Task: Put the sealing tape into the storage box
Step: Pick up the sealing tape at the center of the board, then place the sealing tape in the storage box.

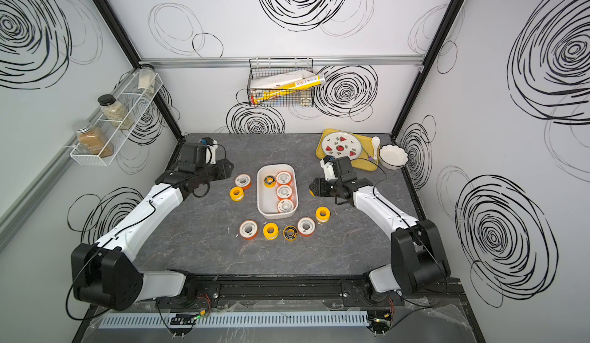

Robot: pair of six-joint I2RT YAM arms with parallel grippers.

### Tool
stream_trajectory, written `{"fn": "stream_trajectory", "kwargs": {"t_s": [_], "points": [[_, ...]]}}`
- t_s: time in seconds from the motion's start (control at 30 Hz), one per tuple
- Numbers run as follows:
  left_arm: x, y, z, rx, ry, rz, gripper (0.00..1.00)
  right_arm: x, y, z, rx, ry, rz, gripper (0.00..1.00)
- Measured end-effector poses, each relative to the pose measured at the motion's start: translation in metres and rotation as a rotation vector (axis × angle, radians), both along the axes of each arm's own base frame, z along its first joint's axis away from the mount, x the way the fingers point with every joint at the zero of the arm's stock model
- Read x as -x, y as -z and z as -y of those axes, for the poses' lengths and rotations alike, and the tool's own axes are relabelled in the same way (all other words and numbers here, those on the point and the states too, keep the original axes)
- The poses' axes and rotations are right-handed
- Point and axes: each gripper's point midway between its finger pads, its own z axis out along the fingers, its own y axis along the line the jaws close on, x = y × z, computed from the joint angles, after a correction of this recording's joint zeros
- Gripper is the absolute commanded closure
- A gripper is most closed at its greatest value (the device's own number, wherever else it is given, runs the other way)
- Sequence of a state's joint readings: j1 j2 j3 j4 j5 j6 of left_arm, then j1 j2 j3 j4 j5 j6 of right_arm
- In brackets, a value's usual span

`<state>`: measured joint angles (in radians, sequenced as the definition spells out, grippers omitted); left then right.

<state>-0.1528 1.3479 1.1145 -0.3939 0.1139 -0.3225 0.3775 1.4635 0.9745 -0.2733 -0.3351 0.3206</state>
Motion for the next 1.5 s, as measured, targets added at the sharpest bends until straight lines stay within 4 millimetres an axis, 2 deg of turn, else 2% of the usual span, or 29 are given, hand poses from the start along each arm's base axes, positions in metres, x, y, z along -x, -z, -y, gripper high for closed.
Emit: {"fn": "stream_trajectory", "kwargs": {"t_s": [0.27, 0.5, 0.7, 0.9, 1.13, 1.5], "points": [[0.0, 0.001, -0.001, 0.004, 0.0, -0.003, 0.42, -0.023, -0.001, -0.063, -0.001, -0.125, 0.018, 0.46], [-0.001, 0.002, -0.002, 0.006, -0.002, -0.007, 0.42, -0.044, 0.009, -0.117, 0.046, -0.208, 0.039, 0.46], [-0.002, 0.005, -0.002, 0.007, -0.002, -0.015, 0.42, -0.051, 0.022, -0.153, 0.093, -0.258, 0.04, 0.47], [-0.002, 0.006, -0.002, 0.008, -0.001, -0.019, 0.42, -0.053, 0.034, -0.173, 0.129, -0.284, 0.025, 0.47], [-0.002, 0.006, -0.002, 0.008, 0.0, -0.019, 0.42, -0.053, 0.038, -0.181, 0.158, -0.292, 0.025, 0.47], [-0.002, 0.008, -0.002, 0.008, 0.0, -0.022, 0.42, -0.041, 0.062, -0.187, 0.195, -0.321, -0.02, 0.47]]}}
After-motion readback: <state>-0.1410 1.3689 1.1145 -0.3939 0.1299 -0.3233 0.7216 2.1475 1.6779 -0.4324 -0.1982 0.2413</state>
